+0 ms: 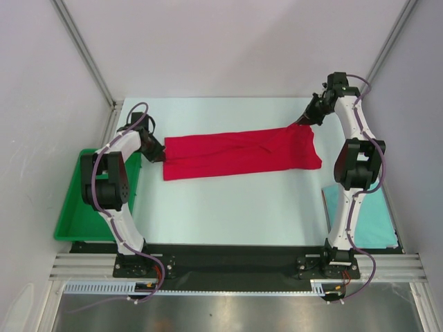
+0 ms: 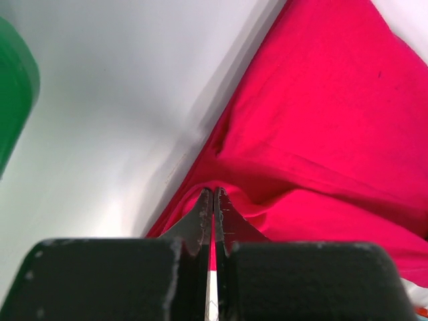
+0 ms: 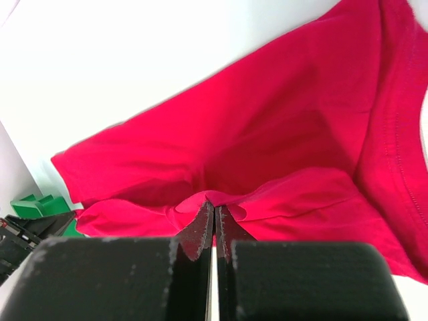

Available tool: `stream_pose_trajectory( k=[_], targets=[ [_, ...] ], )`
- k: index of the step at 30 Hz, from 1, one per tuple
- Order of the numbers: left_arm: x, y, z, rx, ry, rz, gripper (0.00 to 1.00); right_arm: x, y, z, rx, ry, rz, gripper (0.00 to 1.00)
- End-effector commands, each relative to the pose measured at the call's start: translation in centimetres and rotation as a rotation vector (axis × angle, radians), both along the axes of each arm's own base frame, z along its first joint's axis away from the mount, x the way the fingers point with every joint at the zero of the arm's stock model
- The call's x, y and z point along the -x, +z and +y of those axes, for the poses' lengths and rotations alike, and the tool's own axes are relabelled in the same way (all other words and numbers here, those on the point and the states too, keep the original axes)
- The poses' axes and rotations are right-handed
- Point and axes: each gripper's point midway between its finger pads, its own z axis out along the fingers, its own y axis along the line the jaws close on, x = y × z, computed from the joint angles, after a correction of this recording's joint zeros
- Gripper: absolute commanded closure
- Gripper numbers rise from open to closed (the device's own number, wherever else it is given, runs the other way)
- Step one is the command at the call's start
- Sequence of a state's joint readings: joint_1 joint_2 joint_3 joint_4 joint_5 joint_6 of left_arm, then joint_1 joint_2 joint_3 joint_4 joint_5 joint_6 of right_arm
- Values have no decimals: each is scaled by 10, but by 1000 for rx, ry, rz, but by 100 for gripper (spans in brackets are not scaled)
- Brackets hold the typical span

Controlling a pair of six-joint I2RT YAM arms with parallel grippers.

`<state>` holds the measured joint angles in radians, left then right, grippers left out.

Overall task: Fold and stack the t-shirts
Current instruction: Fold the tshirt

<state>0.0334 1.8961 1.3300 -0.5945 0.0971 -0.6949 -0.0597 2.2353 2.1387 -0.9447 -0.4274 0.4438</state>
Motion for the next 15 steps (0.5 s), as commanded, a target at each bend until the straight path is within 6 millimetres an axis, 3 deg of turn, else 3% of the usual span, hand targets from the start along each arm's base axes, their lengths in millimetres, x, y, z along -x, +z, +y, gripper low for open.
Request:
stream_pose_trajectory(
  k=[1,8,15],
  targets=[
    [-5,19,8,-33,-11,-42,100,-9,13,-5,-10,-15,-44,100],
    [6,13,11,-36,-2,-17,100,-9,6,-8,-3,-22,-30,100],
    [-3,8,14,-35,2,-22,100,-13,-3,-14,-3,-33,-25,100]
  ],
)
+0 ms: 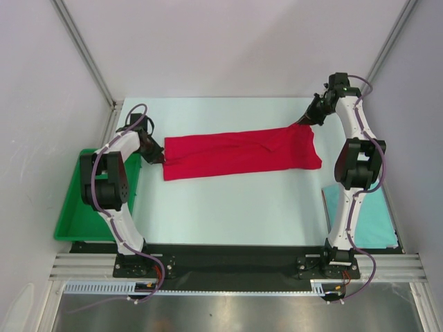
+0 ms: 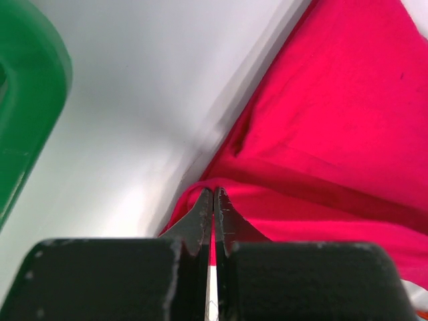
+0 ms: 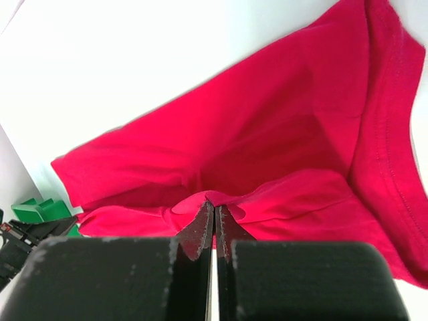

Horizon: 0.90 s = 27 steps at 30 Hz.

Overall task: Fold and stack the t-shirts
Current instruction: Fold the tshirt

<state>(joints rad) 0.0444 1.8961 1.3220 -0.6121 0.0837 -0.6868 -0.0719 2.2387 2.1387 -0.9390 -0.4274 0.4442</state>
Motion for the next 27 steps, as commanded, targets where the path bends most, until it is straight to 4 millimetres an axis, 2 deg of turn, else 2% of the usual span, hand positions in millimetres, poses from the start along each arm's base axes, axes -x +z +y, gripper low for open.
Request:
stream_pose_trajectory(
  k=[1,11,14,20,23,26,27],
  targets=[
    [-11,11,6,-21,-9,-47,100,-11,-3,-9,-4,-24,-19,100],
    [-20,5,4,-3,-15,-53,99,-15,-18,-8,-27,-26,3,100],
    [-23,6,2,1,-32,-70,92,-17,-19,-7,-28,-28,0,100],
    [-26,4,3,-5,-45,-69,90,-24,-20,-1,-47,-22,-5,100],
    [-26,7,5,-25,-47,-72,79,-26,-21,4,-48,-17,-2,100],
    [-25,22,14,-80,-45,-106,63,-31,-25,5,-49,-25,-2,100],
    [-24,27,16,-99,-46,-114,53,-32,-26,5,-48,-27,-3,100]
  ],
)
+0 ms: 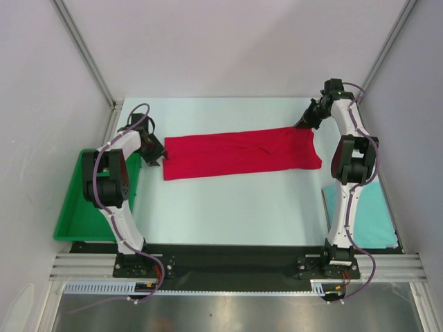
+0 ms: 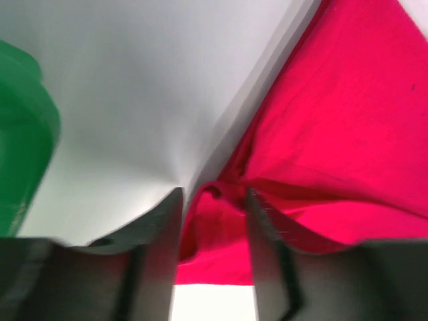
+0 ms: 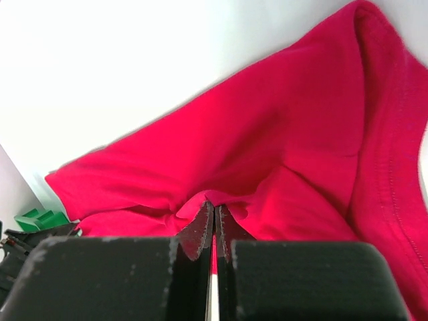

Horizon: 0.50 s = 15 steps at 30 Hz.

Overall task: Fold and stack the t-shirts
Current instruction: Fold the tshirt

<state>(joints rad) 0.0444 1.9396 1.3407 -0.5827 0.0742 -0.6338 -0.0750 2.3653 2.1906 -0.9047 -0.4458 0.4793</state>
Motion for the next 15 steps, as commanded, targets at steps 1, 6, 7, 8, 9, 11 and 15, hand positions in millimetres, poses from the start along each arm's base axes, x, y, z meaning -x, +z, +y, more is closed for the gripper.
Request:
stream_pose_trajectory(
  k=[1,6,7,8,9,11,15],
  targets=[
    [-16,49,14,-84,-5,-133,49,-14,15,2,-2,-12,-54,100],
    [-5,83,14,-180,-43,-191,34,-14,5,-3,14,-27,-33,95],
    [-3,93,15,-188,-42,-217,33,-14,4,-4,22,-28,-32,95],
    [-1,98,-1,-192,-91,-236,32,-15,3,-6,28,-31,-34,94],
    [-1,102,-8,-179,-113,-253,32,-16,2,-8,35,-35,-35,93],
    [-4,108,-25,-143,-186,-309,31,-21,1,-12,45,-47,-53,90],
    [-2,97,-75,54,-333,-322,38,-37,5,-21,38,-68,-101,76]
  ],
)
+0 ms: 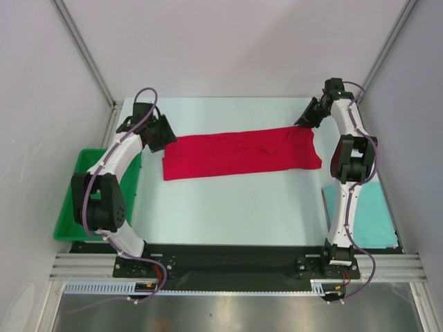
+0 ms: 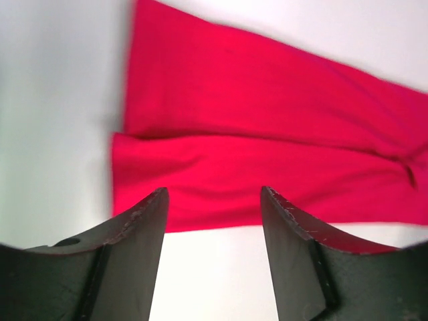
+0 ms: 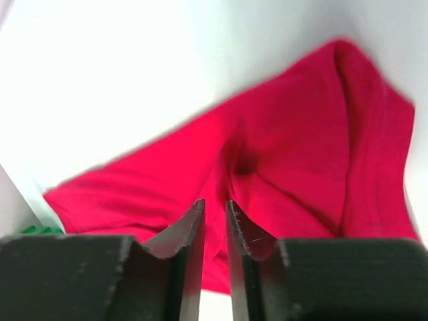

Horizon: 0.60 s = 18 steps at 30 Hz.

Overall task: Fold and stack the t-shirts
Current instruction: Fold the tshirt

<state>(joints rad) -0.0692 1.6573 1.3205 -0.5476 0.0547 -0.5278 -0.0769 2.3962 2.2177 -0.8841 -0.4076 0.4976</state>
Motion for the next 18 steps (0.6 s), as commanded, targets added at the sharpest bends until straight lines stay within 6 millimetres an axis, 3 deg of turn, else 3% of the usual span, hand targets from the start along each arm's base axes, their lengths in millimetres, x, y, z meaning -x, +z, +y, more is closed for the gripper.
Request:
stream_pose_trajectory(
  k=[1,5,7,8,9,10,12,13,14,15,16,18],
  targets=[
    [5,-14,-45,128,-186,11,38,-28,8,-14,-15,-39,-83,75],
    [6,-39,-61,147,-229,50,40,-40,30,-1,-146,-50,-120,67],
    [4,-54,-58,131,-228,82,40,-35,35,1,-135,-45,-125,59],
    [4,-58,-55,112,-237,87,40,-31,57,6,-121,-23,-168,55],
    [4,-62,-54,101,-242,95,40,-24,58,5,-95,7,-173,50],
    [4,-70,-53,93,-244,117,40,-13,53,3,-68,10,-141,48],
    [7,-76,-51,87,-245,134,40,15,63,-4,-24,23,-107,45],
    [11,-82,-52,94,-249,149,40,37,39,-8,2,17,-25,44],
    [12,-86,-51,97,-246,159,40,49,59,-10,26,20,-62,45],
    [15,-90,-51,100,-243,173,40,59,55,-16,67,22,-60,44],
    [19,-98,-50,99,-241,202,40,77,32,-17,79,25,-10,45],
    [23,-105,-47,89,-224,230,40,93,36,-23,102,15,-26,51]
  ],
)
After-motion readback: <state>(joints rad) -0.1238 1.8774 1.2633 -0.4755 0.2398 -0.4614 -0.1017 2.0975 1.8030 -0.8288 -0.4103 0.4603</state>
